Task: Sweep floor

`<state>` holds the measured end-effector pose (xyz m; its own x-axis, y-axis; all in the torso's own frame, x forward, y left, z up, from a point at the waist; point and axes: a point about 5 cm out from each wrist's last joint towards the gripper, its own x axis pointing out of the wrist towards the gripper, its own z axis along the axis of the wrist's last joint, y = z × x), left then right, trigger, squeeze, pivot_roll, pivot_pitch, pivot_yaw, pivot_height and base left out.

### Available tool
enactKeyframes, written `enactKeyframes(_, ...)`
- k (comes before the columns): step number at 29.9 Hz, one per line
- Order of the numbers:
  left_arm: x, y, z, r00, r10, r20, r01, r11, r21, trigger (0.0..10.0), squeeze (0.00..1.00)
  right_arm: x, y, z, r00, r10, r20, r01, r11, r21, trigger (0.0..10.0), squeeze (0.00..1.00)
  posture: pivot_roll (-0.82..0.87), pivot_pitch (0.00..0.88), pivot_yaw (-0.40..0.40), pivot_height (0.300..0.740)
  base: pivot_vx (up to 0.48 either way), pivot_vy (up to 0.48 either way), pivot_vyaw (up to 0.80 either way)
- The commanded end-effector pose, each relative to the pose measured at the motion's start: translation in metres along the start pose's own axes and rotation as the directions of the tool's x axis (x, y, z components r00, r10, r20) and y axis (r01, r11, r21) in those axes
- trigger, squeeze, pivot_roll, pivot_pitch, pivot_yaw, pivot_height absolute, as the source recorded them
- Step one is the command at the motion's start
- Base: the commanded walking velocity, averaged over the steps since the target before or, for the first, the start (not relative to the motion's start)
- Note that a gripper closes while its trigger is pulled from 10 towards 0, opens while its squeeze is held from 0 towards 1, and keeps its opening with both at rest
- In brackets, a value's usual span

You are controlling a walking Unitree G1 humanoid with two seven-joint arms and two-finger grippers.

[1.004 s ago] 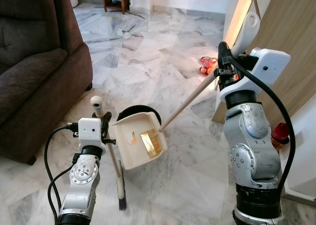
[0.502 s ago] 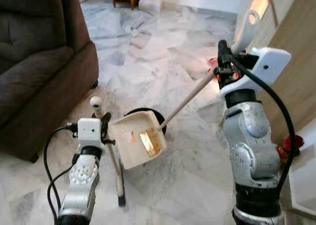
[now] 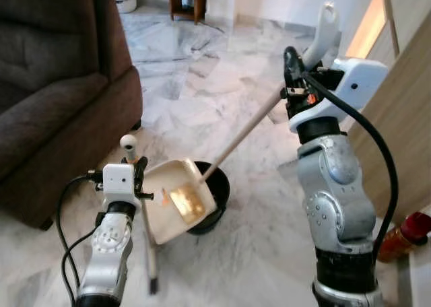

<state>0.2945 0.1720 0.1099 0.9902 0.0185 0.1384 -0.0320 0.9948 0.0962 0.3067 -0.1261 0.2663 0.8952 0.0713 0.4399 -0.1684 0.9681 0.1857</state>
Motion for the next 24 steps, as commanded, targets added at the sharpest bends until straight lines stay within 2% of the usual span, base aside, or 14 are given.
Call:
enactKeyframes(1,0.0033,0.0052,0.0128,0.998,0.012,0.062,-0.013,1.000,0.008,10.0,0.00,0.0024,0.0071,0.0175,0.996,0.027,0.085,-0.026,1.000,-0.016,10.0,0.00,0.12,0.105,-0.019,0.740,0.311,0.000,0.00)
enactKeyframes(3,0.0032,0.0053,0.0128,0.998,0.012,0.062,-0.012,1.000,0.009,10.0,0.00,0.0023,0.0073,0.0177,0.996,0.030,0.086,-0.029,0.999,-0.020,10.0,0.00,0.12,0.105,-0.019,0.740,0.311,0.000,0.00)
enactKeyframes(6,0.0031,0.0055,0.0126,0.998,0.012,0.062,-0.012,1.000,0.008,10.0,0.00,0.0023,0.0083,0.0176,0.996,0.035,0.087,-0.034,0.999,-0.019,10.0,0.00,0.12,0.105,-0.020,0.740,0.305,0.000,0.67)
enactKeyframes(24,0.0034,0.0071,0.0128,0.998,0.019,0.065,-0.020,1.000,0.008,10.0,0.00,0.0021,0.0113,0.0167,0.995,0.053,0.084,-0.053,0.999,0.009,10.0,0.00,0.12,0.092,-0.025,0.740,0.305,0.000,0.00)
